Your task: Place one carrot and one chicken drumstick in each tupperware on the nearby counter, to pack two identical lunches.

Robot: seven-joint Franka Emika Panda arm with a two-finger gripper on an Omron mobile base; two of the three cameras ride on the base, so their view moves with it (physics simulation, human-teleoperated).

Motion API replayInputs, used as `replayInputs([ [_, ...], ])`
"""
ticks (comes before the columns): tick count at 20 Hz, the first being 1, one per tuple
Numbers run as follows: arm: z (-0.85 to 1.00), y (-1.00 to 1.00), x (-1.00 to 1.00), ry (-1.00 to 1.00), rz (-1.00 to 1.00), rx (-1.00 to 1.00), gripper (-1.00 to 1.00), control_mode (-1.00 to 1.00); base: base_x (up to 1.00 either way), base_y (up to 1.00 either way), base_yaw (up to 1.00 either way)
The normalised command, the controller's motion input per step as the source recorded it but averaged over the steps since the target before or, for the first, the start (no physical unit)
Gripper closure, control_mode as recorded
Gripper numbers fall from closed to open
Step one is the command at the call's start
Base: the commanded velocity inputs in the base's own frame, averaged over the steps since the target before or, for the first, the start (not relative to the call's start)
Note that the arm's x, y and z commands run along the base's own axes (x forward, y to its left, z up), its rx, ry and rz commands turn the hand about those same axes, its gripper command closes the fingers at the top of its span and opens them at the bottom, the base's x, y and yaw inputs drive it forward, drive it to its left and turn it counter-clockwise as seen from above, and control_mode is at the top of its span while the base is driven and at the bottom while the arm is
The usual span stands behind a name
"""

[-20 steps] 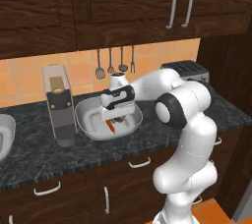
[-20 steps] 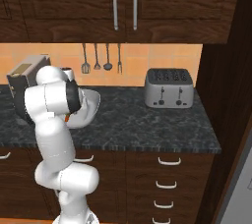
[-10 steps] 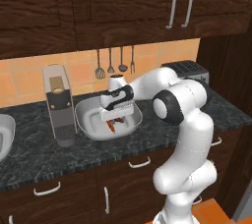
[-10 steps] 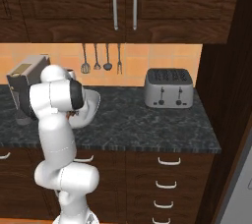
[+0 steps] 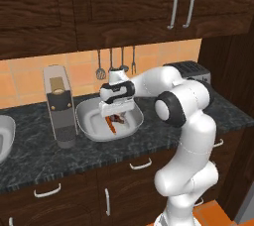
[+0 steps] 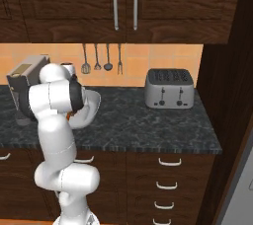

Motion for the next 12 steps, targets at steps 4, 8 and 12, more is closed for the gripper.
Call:
replayInputs([
  [4,0.34,0.00,0.00,0.01,0.00,-0.01,-1.00,-1.00,0.00,0.00,0.00],
  [8,0.34,-0.10,-0.89,-0.03,-0.02,0.02,-1.00,-1.00,0.00,0.00,0.00],
  [12,0.00,-0.44,-1.00,-0.12,-0.10,0.10,-1.00,-1.00,0.00,0.00,0.00],
])
